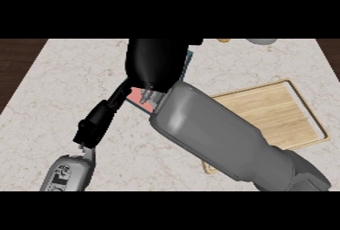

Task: Pick the bell pepper from the tray and place it in the cardboard box

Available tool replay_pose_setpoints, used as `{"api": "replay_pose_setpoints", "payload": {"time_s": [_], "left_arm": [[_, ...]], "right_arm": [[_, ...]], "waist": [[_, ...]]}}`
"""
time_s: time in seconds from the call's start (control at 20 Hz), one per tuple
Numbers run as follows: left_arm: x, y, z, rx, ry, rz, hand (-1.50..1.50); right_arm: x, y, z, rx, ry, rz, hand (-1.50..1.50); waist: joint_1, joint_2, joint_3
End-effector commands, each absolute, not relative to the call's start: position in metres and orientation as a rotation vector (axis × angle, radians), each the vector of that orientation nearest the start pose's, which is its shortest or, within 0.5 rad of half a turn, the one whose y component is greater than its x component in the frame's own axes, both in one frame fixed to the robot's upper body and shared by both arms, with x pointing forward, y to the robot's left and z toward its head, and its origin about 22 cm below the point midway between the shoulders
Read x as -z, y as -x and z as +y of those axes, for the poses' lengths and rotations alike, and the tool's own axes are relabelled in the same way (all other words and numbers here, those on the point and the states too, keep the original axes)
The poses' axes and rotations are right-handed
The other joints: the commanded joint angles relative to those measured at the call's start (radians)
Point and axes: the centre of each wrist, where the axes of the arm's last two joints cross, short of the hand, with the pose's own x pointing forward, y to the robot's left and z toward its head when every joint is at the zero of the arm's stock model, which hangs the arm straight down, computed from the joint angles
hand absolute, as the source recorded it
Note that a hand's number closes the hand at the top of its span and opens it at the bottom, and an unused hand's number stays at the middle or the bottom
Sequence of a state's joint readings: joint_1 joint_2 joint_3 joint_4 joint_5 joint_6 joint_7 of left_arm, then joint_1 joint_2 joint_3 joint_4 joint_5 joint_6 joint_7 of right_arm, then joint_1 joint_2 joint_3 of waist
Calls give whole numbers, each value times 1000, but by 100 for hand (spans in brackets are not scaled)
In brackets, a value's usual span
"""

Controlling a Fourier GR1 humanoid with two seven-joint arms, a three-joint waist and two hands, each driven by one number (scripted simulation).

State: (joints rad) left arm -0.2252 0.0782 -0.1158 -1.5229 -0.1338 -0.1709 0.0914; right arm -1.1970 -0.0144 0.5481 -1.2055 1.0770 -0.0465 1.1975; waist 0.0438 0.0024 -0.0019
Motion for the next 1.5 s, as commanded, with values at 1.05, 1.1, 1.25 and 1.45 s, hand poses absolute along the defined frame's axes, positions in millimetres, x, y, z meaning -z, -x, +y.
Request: {"api": "replay_pose_setpoints", "payload": {"time_s": [1.05, 1.1, 1.25, 1.45], "left_arm": [[-37, -288, 191, 489, 72, -1600, 0], [-41, -286, 197, 491, 63, -1620, 0], [-44, -285, 196, 496, 70, -1595, 0], [-51, -290, 215, 461, 44, -1615, 0]], "right_arm": [[-121, -399, -22, -312, 1063, -1303, -150], [-111, -398, -30, -251, 1051, -1346, -150], [-120, -396, -31, -62, 1008, -1504, -150], [-141, -394, -39, 174, 910, -1631, -150]], "waist": [[17, 14, 2], [12, 13, 2], [2, 8, 3], [-28, -1, 4]]}}
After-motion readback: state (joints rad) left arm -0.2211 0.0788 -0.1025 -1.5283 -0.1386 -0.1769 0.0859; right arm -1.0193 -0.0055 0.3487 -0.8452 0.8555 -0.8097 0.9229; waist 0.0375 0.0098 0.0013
